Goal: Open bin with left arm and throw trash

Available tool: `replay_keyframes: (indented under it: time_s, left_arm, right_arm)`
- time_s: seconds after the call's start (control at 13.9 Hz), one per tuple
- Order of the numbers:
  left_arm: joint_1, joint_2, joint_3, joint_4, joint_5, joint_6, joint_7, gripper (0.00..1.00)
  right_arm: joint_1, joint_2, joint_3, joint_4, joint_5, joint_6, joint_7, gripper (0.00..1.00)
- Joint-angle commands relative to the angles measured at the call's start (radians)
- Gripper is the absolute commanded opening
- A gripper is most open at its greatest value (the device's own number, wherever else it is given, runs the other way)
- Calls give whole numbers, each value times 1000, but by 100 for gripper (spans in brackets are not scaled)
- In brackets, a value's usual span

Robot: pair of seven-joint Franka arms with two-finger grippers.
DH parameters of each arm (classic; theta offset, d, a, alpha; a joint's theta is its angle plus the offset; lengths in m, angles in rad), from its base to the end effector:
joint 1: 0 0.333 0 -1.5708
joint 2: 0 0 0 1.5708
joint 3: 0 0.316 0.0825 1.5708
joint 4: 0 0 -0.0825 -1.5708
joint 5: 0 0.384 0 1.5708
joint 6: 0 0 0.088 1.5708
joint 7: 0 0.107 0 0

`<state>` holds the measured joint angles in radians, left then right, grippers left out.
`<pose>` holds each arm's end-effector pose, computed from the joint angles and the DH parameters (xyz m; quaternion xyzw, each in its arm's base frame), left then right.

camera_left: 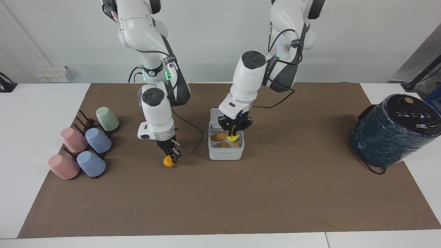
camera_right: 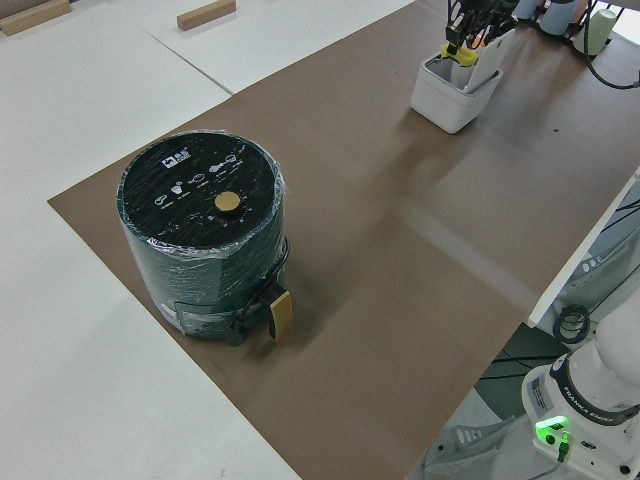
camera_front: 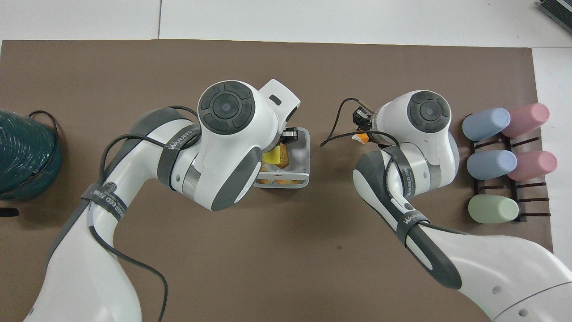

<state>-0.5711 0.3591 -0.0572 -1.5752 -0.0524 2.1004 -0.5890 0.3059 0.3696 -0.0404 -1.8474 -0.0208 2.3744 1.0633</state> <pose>0.5523 -0.3984 0.4499 0.9960 -0.0056 0.0491 0.0750 0.6278 0.1724 0.3408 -0.9219 0.3790 -0.0712 0.0368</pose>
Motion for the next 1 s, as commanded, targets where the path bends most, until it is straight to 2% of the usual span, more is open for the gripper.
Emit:
replay_keyframes:
  time_s: [0.0,0.07,0.29,0.43,0.57,0.79,0.93]
  left_arm:
    - [-19,-20,14,-39,-12,43,-8,80]
    - [-18,-19,16,-34,-12,43,-11,88]
    - [-15,-11,16,-4,-12,21,-15,89]
    - [2,-5,29,52,3,-70,-9,89]
    - [71,-3,49,115,2,-150,23,88]
    - [198,-11,59,159,3,-247,197,87]
    - [275,-9,59,194,58,-299,302,87]
  right_arm:
    - [1,-50,5,-12,-10,-20,23,0]
    - [2,-57,5,-12,-8,-20,21,0]
    - [7,-90,8,-10,-10,-21,17,0]
    - [10,-126,19,-10,-10,-52,15,0]
    - [45,-150,21,-7,-10,-64,17,0]
    - [94,-152,21,22,-8,-83,27,0]
    - [122,-144,21,65,-1,-118,29,0]
